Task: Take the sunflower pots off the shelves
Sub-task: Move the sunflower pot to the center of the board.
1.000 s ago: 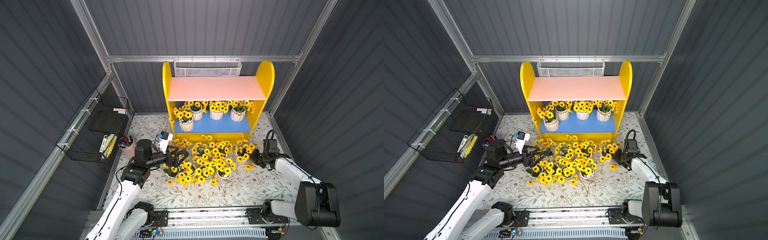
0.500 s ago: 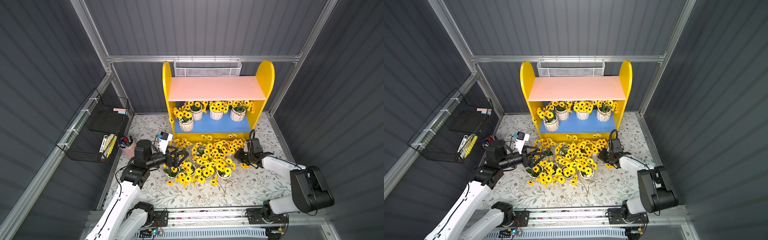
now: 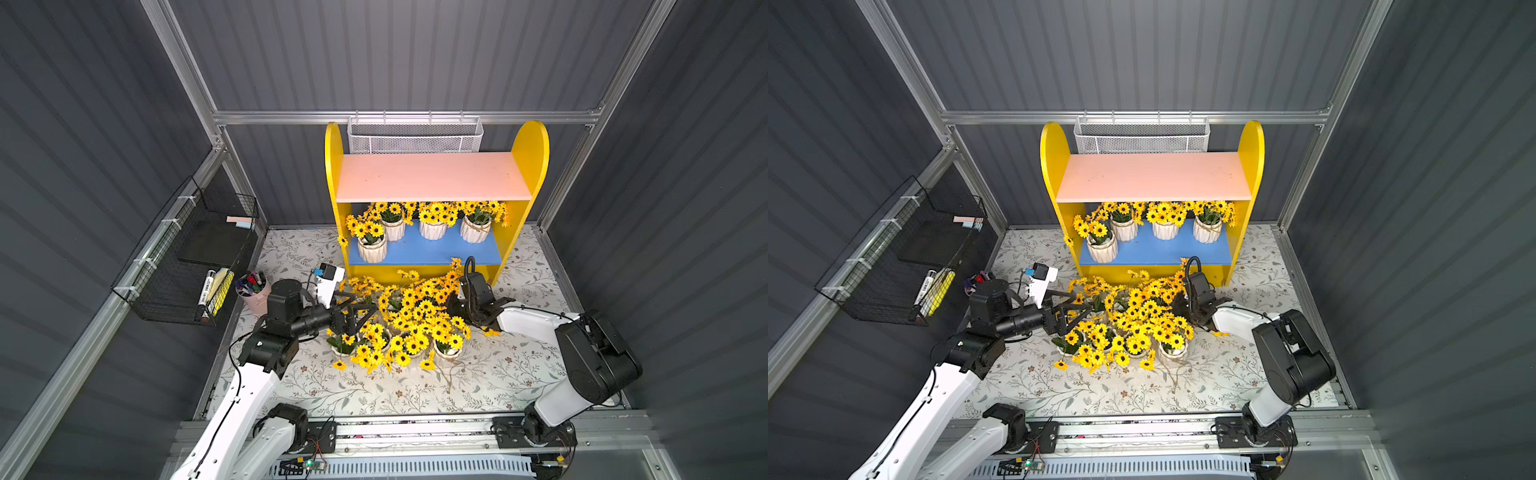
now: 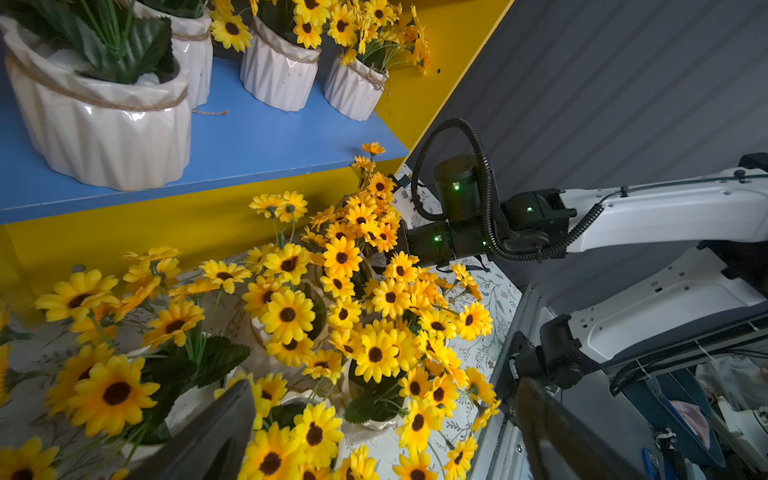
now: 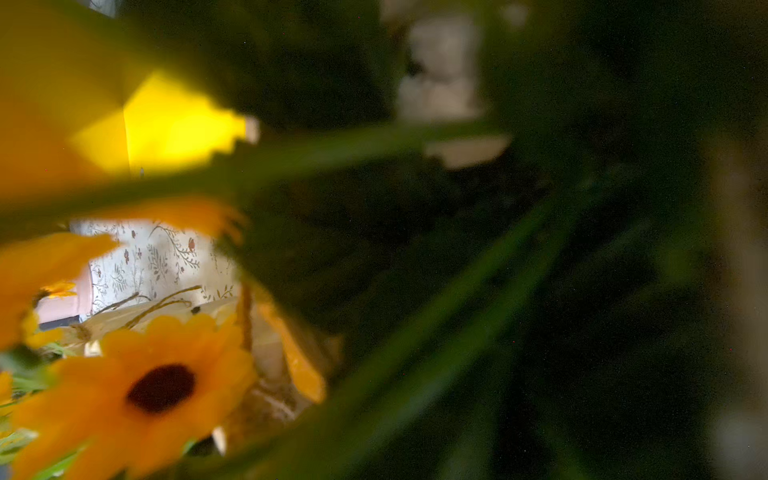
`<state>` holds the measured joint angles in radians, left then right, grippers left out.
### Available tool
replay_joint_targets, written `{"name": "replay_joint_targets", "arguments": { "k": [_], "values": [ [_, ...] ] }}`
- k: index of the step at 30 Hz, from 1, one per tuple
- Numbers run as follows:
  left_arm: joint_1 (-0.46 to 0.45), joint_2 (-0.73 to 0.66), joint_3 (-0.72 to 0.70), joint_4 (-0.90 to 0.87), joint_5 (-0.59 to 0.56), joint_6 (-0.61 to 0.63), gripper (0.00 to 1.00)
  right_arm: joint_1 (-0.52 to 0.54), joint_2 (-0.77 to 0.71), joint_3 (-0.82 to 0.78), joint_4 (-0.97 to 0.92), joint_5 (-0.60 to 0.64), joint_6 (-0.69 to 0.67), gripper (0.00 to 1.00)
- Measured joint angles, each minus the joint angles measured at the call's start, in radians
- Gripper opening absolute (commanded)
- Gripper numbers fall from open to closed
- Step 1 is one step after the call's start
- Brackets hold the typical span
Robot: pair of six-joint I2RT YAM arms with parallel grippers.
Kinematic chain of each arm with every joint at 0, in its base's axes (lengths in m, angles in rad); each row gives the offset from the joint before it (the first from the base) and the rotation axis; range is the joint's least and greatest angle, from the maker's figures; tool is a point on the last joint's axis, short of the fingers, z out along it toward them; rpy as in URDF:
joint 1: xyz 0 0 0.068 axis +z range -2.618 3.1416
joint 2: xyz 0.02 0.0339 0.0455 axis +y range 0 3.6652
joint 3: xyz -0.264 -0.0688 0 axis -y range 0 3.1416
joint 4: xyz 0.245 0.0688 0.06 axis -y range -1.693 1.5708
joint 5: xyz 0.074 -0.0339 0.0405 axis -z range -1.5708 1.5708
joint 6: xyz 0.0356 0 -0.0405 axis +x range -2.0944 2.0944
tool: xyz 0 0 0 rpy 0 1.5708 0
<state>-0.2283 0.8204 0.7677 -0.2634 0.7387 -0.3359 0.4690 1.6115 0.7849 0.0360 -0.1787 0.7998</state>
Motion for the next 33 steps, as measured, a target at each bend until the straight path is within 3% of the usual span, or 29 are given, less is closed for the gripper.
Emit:
{"name": "replay_joint_targets", "arguments": {
  "k": [9, 14, 15, 17, 20, 24, 29, 33],
  "values": [
    [0.000, -0.006, 0.000, -0.001, -0.001, 0.007, 1.00, 0.099, 0.053, 0.024, 0.040, 0.037, 0.038, 0.00],
    [0.000, -0.006, 0.012, -0.023, -0.022, 0.013, 1.00, 0.112, -0.015, 0.027, -0.074, 0.101, 0.010, 0.01],
    [0.000, -0.006, 0.017, -0.027, -0.027, 0.014, 0.99, 0.111, -0.046, 0.027, -0.111, 0.119, -0.002, 0.18],
    [0.000, -0.005, 0.028, -0.033, -0.038, 0.014, 1.00, 0.100, -0.122, 0.027, -0.185, 0.153, -0.042, 0.24],
    [0.000, 0.005, 0.054, -0.047, -0.066, 0.014, 0.99, 0.081, -0.241, 0.031, -0.294, 0.208, -0.102, 0.44],
    [0.000, 0.013, 0.082, -0.063, -0.151, 0.014, 0.99, 0.070, -0.387, 0.064, -0.449, 0.265, -0.187, 0.61],
    [0.000, 0.013, 0.091, -0.106, -0.366, 0.002, 0.99, 0.073, -0.518, 0.143, -0.504, 0.242, -0.321, 0.82],
    [0.000, -0.007, 0.081, -0.120, -0.550, -0.005, 0.99, 0.116, -0.512, 0.216, -0.371, 0.195, -0.432, 0.98]
  ]
}}
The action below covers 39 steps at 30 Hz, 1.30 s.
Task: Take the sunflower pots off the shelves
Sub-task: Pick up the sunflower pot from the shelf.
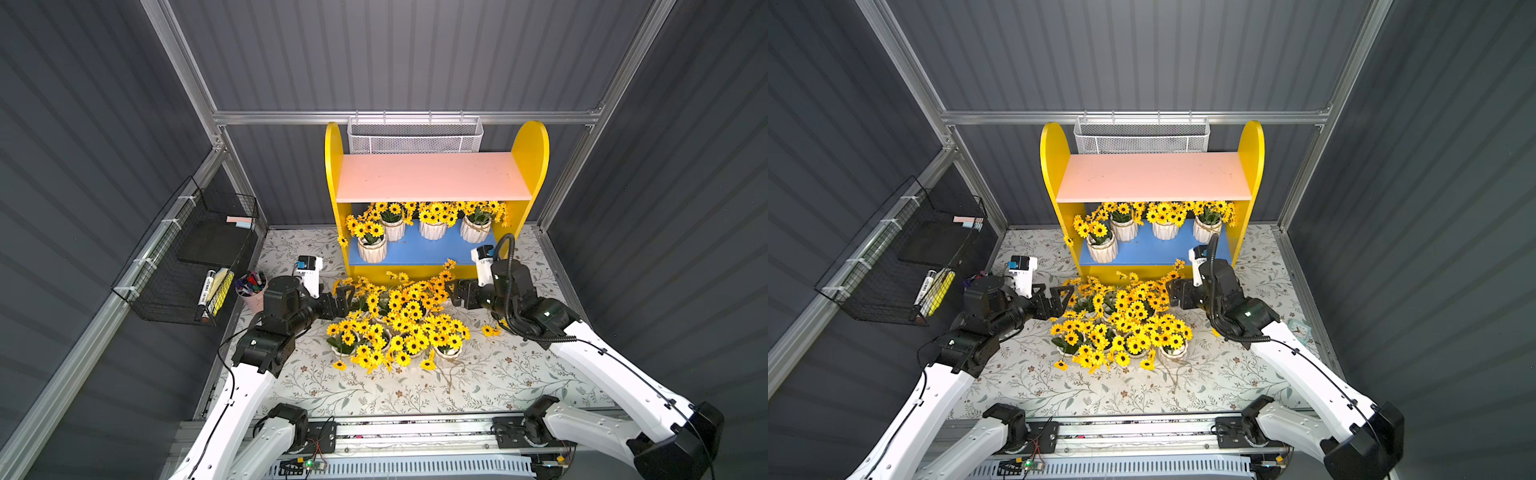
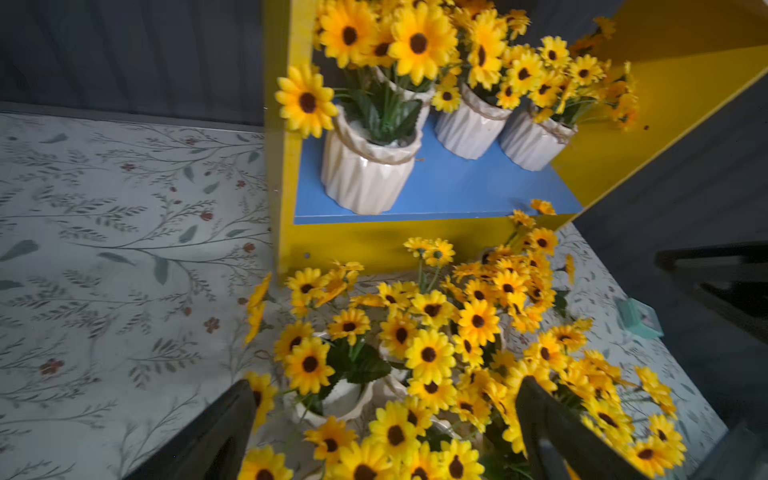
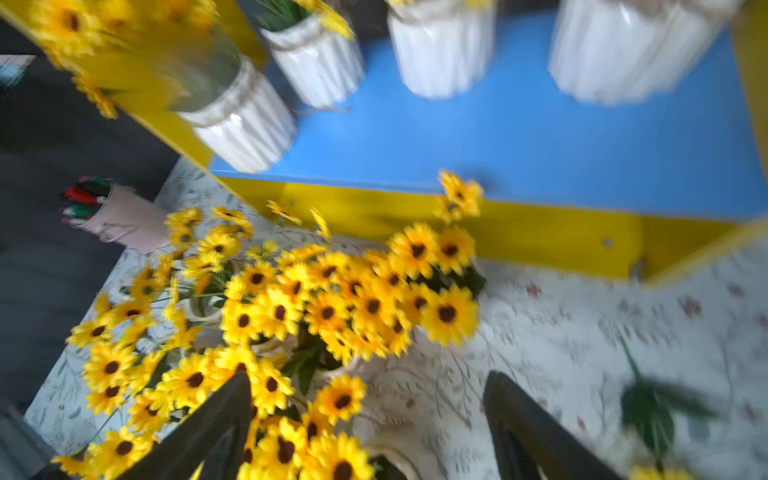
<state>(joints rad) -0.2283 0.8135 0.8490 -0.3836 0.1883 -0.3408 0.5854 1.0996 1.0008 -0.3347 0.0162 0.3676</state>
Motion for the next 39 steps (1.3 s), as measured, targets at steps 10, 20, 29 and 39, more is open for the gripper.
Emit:
{"name": "replay_joint_targets", "arguments": {
  "k": [10, 20, 29, 39],
  "values": [
    [0.000, -0.063, -0.090, 0.000, -0.151, 0.012, 0.99, 0.108, 0.537, 0.345, 0.352, -0.088, -0.219, 0.99],
    [0.000, -0.085, -0.096, 0.001, -0.128, 0.027, 0.99, 0.131, 0.804, 0.488, 0.531, -0.074, -0.316, 0.99],
    [0.000, -0.091, -0.096, 0.001, -0.100, 0.027, 0.99, 0.131, 0.954, 0.708, 0.497, -0.065, -0.327, 0.99],
    [0.000, -0.099, -0.096, 0.002, -0.091, 0.030, 0.99, 0.152, 1.031, 0.796, 0.425, 0.002, -0.351, 0.99]
  ]
}}
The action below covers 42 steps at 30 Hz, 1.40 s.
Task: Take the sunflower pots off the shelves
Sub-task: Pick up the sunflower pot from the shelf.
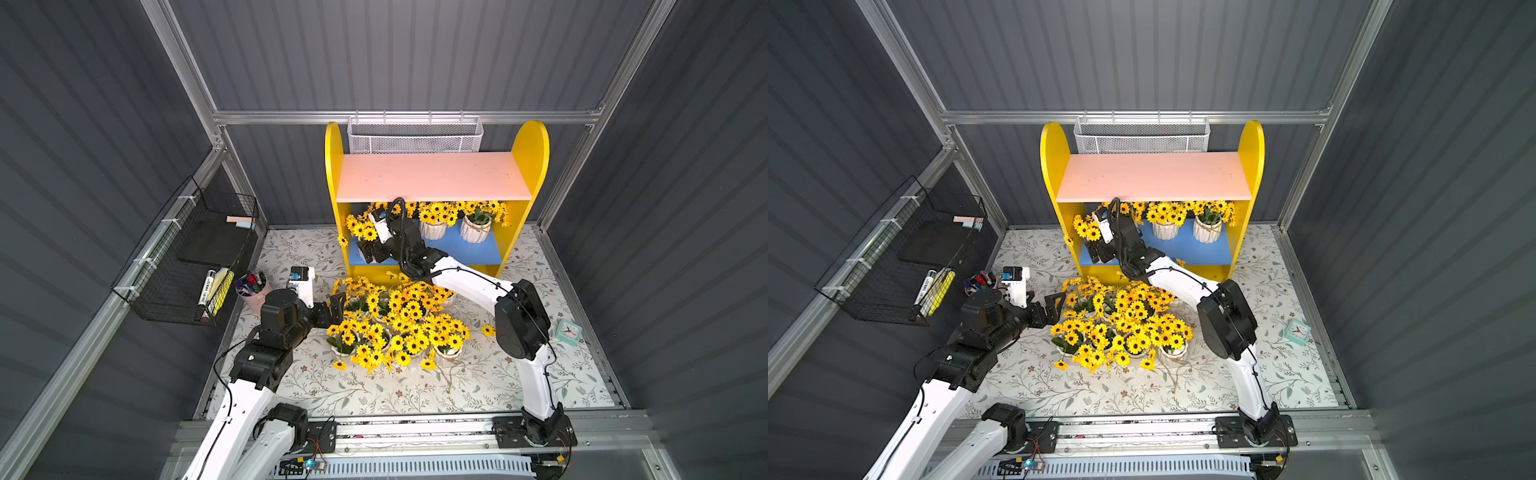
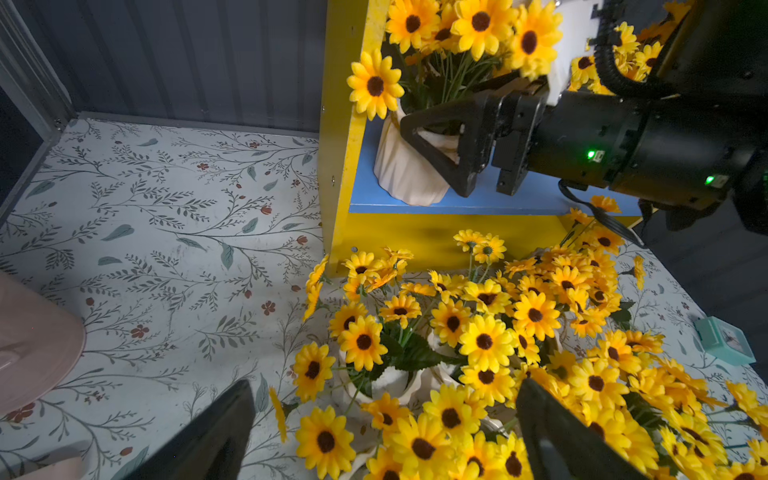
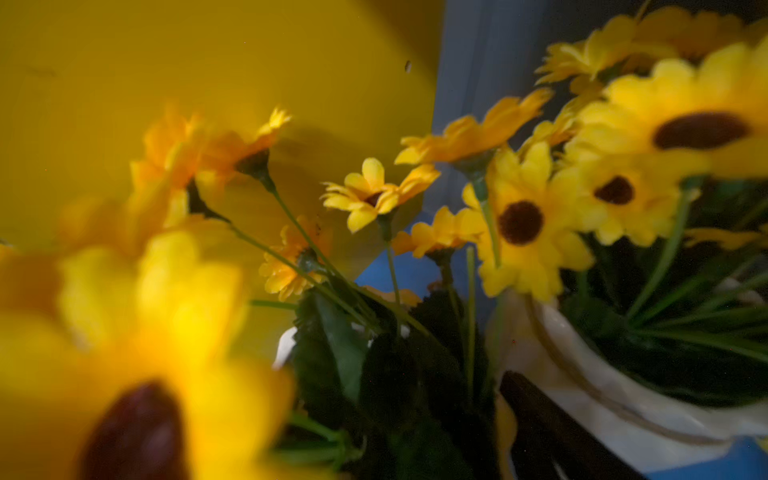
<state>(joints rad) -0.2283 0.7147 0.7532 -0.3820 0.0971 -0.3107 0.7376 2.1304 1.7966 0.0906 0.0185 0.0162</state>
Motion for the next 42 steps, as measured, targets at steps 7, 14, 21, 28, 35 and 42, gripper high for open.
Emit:
{"name": "replay_joint_targets", "arguments": {
  "k": [7, 14, 21, 28, 35, 42],
  "values": [
    [0.000, -0.004, -0.001, 0.006, 0.011, 0.000, 0.99, 0.035, 0.037, 0.027, 0.003, 0.115, -0.043, 0.99],
    [0.000, -0.006, -0.004, 0.011, 0.015, 0.000, 0.99, 0.046, 0.055, 0.033, 0.029, 0.170, -0.043, 0.90],
    [0.000, -0.006, -0.004, 0.014, 0.014, 0.000, 0.99, 0.050, 0.051, 0.014, 0.092, 0.168, -0.022, 0.61],
    [0.000, -0.012, -0.009, 0.014, 0.015, 0.001, 0.99, 0.047, 0.022, -0.053, 0.155, 0.147, 0.000, 0.00],
    [0.000, -0.011, -0.010, 0.014, 0.017, 0.001, 0.99, 0.048, -0.028, -0.125, 0.183, 0.122, 0.009, 0.00],
    [0.000, 0.000, -0.011, 0.022, 0.035, 0.000, 0.99, 0.051, -0.113, -0.220, 0.184, 0.119, 0.000, 0.00]
  ]
}}
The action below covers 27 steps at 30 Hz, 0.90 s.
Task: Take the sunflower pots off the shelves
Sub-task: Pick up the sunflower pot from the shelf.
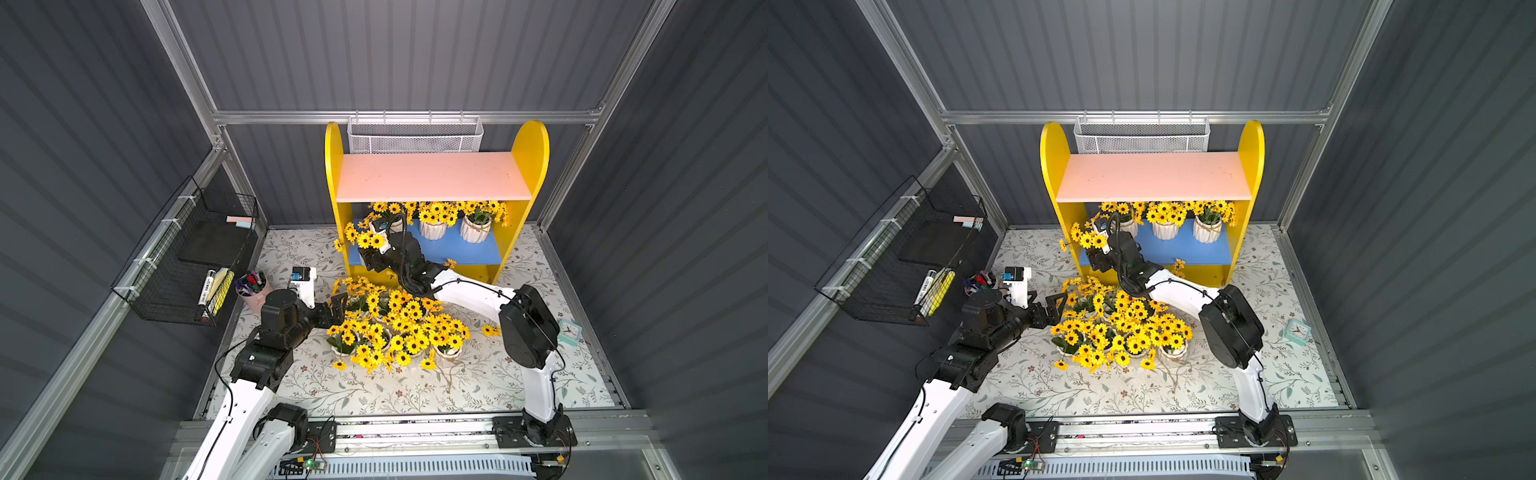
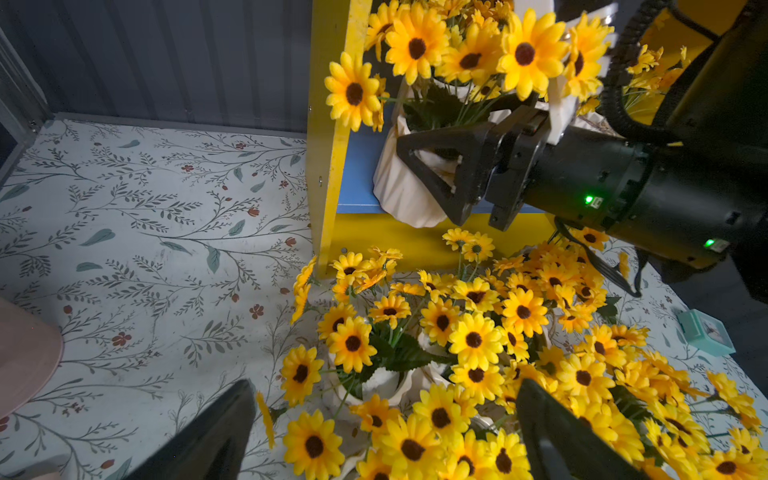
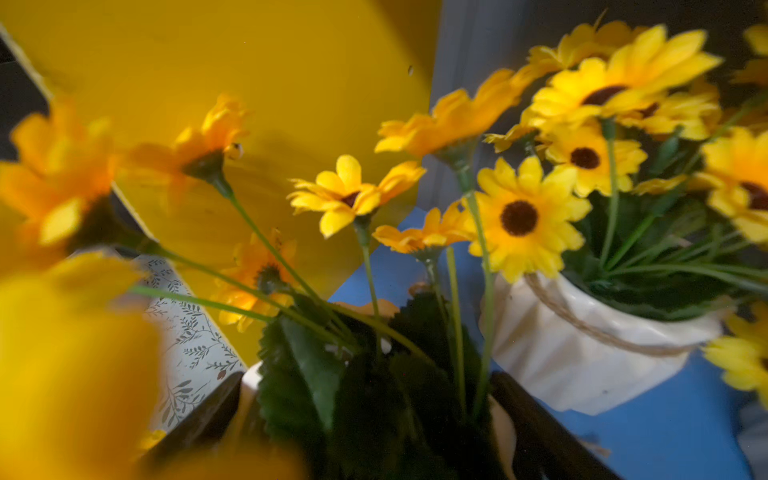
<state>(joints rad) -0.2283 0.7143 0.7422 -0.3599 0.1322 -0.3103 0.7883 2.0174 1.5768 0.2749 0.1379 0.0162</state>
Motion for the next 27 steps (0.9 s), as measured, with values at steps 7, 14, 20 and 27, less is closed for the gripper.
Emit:
{"name": "replay_joint_targets", "arguments": {
  "k": [7, 14, 20, 27],
  "values": [
    [0.000, 0.003, 0.000, 0.004, 0.012, 0.000, 0.99, 0.000, -0.088, -0.060, 0.016, 0.001, -0.006, 0.00],
    [0.000, 0.011, 0.000, 0.007, 0.031, 0.000, 0.99, 0.001, -0.214, -0.191, 0.031, 0.005, -0.005, 0.00],
    [0.000, 0.032, 0.000, 0.014, 0.075, 0.003, 0.99, 0.014, -0.381, -0.351, 0.025, 0.025, -0.006, 0.00],
    [0.000, 0.052, 0.000, 0.027, 0.119, 0.011, 1.00, 0.034, -0.610, -0.475, -0.018, 0.060, -0.009, 0.00]
  ]
}}
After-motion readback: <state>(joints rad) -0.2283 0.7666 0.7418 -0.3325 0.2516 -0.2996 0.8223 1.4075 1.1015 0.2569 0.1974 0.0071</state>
